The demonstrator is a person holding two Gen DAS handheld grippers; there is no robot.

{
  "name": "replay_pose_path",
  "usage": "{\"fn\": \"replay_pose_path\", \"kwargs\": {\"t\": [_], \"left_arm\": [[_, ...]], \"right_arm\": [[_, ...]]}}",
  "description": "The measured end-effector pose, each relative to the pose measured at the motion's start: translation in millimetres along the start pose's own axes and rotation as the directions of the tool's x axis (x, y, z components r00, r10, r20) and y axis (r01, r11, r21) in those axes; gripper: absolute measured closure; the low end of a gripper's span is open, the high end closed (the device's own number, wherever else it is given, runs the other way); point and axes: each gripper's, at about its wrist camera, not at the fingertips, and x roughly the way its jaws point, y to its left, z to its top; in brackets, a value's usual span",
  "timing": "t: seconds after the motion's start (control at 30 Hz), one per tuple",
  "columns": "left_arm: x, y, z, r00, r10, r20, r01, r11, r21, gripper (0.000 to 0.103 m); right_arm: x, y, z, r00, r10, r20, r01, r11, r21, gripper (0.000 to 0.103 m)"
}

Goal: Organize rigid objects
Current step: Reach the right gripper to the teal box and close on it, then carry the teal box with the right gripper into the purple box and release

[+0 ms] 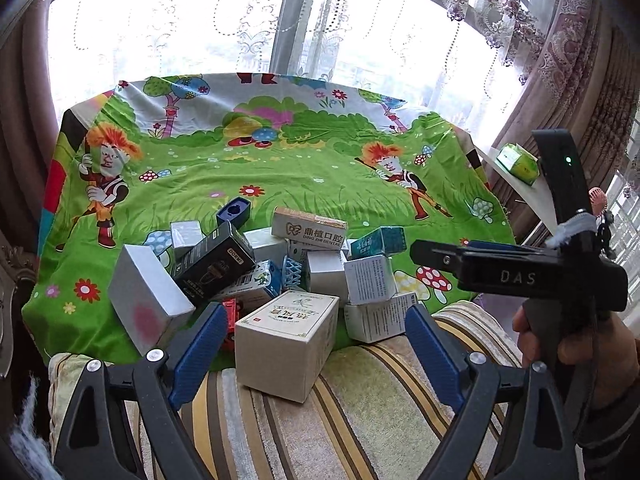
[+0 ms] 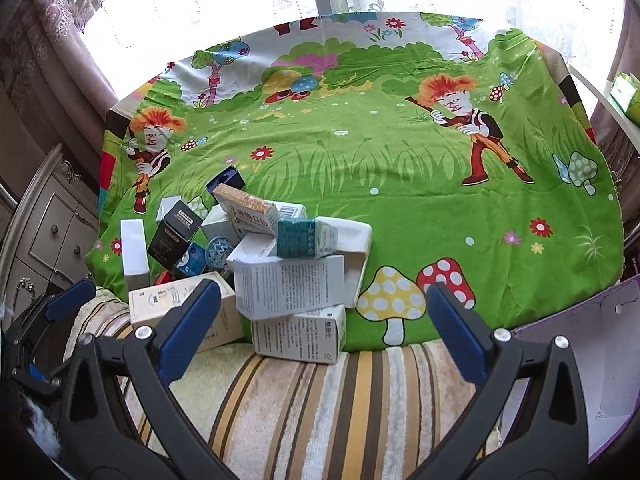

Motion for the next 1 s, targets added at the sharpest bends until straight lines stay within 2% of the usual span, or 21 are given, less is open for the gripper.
{"fn": "replay_pose_path", "kwargs": {"t": [0.13,0.33,0.4,0.5,0.63,0.7,0.77,1.0], "left_arm": [[8,2,4,1.000,-0.020,-0.019,0.021,1.000,0.012,0.016],[20,2,12,0.996,-0.071,-0.050,0.072,0.997,0.018,0.016],[24,0,16,0.995,-0.082,-0.056,0.084,0.996,0.026,0.016],[34,-3,21,0.990,-0.117,-0.083,0.120,0.992,0.031,0.017],[50,-10,27,0.979,-0.160,-0.128,0.165,0.986,0.026,0.023],[60,-12,29,0.971,-0.179,-0.158,0.182,0.983,0.006,0.027],[68,-17,30,0.964,-0.199,-0.178,0.202,0.979,-0.006,0.030],[92,-26,32,0.950,-0.197,-0.242,0.193,0.980,-0.038,0.031]], "right_arm": [[21,6,15,1.000,-0.010,-0.016,0.010,1.000,-0.019,0.002],[48,7,20,0.999,-0.009,-0.054,0.008,1.000,-0.030,0.010],[54,5,19,0.997,-0.007,-0.073,0.006,1.000,-0.025,0.020],[58,-1,20,0.997,0.020,-0.081,-0.019,1.000,0.002,0.029],[62,-4,18,0.995,0.041,-0.091,-0.040,0.999,0.013,0.045],[63,-8,17,0.993,0.062,-0.097,-0.060,0.998,0.025,0.061],[64,-11,16,0.992,0.078,-0.094,-0.075,0.996,0.038,0.066],[57,-22,12,0.990,0.124,-0.060,-0.119,0.990,0.071,0.066]]}}
